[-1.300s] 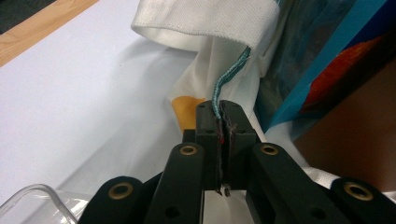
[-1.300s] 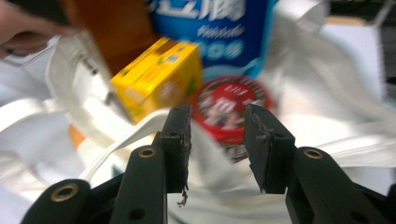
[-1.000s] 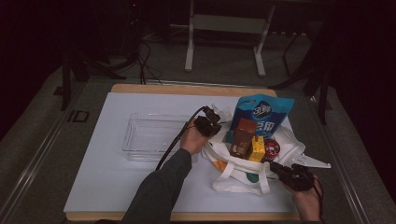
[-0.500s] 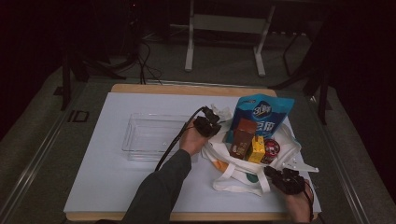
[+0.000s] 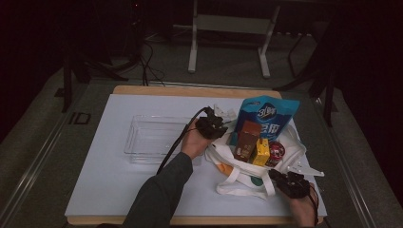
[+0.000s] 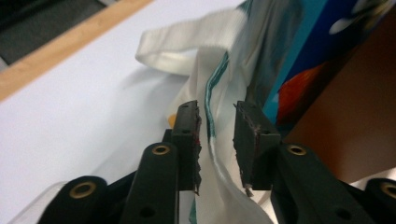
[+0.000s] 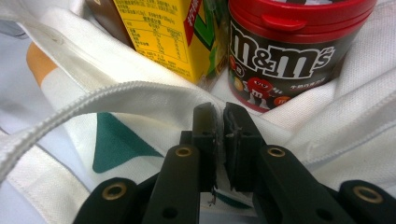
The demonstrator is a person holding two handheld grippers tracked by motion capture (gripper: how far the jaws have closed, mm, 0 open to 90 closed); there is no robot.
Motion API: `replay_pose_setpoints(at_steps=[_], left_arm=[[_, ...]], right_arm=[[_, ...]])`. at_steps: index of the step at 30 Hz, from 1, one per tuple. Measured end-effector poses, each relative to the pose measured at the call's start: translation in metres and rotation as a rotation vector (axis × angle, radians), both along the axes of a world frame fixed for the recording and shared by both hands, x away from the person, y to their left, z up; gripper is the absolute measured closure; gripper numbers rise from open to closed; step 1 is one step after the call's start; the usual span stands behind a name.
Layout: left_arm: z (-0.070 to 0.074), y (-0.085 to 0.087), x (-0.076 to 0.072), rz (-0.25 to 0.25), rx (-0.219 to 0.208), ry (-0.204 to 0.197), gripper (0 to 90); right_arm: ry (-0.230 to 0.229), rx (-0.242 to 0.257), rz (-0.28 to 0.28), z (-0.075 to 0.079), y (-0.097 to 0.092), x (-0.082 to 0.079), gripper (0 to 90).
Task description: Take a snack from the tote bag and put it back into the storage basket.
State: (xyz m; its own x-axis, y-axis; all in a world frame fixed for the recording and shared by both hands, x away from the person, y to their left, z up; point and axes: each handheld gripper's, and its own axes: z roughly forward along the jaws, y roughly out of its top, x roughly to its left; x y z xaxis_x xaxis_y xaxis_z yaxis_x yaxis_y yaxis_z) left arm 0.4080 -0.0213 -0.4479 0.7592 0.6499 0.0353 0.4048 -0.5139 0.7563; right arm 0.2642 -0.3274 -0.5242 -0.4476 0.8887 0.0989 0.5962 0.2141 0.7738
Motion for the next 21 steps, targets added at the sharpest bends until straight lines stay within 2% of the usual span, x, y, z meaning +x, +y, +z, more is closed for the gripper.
replay_pose_setpoints(at_steps=[4, 8, 14, 17, 21], left_arm=[[0.009, 0.005, -0.005, -0.001, -0.069, 0.006, 69.9], [0.017, 0.007, -0.012, -0.04, -0.104, 0.011, 69.8], [0.025, 0.007, -0.029, -0.084, -0.101, -0.057, 65.7], [0.027, 0.006, -0.037, -0.102, -0.107, -0.059, 66.0], [0.025, 0.001, -0.042, -0.123, -0.08, -0.066, 74.6]], right_arm=[[0.003, 0.011, -0.009, -0.001, 0.0, 0.001, 84.0], [0.002, 0.003, -0.005, -0.001, 0.0, 0.002, 84.1], [0.011, 0.006, -0.007, -0.001, 0.0, 0.003, 84.1], [0.01, 0.0, -0.004, -0.001, 0.0, 0.003, 84.1], [0.012, -0.006, -0.003, -0.001, 0.001, 0.003, 84.1]])
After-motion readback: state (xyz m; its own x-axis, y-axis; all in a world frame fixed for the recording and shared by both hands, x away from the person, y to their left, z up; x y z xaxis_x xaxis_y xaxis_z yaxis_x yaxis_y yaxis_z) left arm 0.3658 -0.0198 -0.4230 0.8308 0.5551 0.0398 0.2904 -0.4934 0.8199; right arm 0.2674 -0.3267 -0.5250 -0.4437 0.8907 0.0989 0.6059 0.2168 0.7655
